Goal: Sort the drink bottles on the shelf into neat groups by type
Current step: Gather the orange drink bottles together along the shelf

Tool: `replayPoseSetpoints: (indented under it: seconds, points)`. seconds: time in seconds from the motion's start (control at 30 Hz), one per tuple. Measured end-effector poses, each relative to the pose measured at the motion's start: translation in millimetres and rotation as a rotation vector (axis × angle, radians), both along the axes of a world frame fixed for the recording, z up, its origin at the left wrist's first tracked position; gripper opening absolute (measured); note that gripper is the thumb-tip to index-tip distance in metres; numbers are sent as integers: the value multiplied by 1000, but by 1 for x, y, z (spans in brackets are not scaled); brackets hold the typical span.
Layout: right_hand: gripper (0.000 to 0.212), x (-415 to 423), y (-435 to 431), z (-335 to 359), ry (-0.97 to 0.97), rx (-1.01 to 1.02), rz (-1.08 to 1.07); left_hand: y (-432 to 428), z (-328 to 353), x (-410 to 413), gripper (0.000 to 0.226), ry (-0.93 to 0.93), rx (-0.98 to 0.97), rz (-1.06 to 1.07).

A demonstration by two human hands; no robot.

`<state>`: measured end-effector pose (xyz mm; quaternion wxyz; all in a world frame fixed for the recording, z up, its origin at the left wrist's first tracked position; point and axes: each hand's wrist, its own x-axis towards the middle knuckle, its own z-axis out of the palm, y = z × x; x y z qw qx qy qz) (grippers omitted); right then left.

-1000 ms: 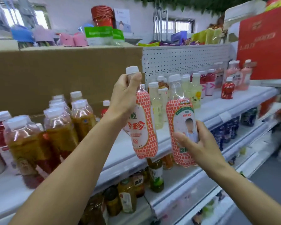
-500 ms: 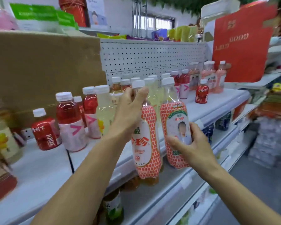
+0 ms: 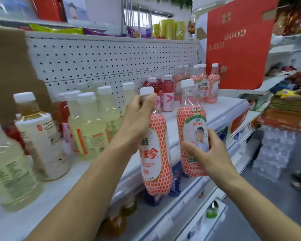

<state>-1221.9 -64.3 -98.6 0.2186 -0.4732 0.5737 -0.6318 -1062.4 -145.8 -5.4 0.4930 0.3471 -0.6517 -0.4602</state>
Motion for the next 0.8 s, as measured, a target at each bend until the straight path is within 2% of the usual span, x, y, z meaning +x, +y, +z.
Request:
replayPoseSetpoints:
  seconds: [0.17,0.3,0.47,0.6,0.8]
  points:
    - [43,-98,-22,2,21,-8,62,-18,-2,-87,35,30,11,28]
    - [37,-186,-34,7,24,-8,120,-25,-3,-167,32,70,17,64]
    - [48,-279,-50,13,-3,19,144,-35,-2,-256,36,106,14,121]
    - [40,-333,-73,13,-31,25,149,-54,1,-309,26,108,12,167]
    - [41,-382,-125,22,-24,-9,146,-105,18,-363,28,90,-86,233]
